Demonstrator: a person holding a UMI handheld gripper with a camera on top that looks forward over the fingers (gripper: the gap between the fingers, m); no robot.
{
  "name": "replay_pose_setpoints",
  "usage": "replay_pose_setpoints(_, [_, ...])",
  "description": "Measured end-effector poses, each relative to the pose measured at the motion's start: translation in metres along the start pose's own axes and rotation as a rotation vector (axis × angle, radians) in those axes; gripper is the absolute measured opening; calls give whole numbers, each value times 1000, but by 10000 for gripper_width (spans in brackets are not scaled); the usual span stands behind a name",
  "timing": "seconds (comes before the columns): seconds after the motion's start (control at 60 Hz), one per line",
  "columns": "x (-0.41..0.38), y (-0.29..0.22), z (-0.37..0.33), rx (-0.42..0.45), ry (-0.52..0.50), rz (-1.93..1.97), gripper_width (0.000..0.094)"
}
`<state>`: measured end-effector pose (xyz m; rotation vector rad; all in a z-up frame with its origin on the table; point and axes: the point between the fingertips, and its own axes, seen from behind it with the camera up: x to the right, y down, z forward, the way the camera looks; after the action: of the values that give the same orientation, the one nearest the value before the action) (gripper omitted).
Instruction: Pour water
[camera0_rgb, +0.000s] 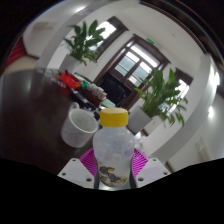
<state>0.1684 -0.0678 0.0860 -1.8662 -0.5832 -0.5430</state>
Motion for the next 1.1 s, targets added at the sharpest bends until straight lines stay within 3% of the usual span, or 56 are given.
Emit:
replay_pose_setpoints(0.233, [63,-30,45,6,149,-589,406])
replay_pose_setpoints(0.683, [44,-79,79,64,320,-1359,411])
replay_pose_setpoints(0.917, [48,-83,81,73,350,-1330,412])
replay_pose_setpoints(1.1, [59,-60,77,64,170,-798,412])
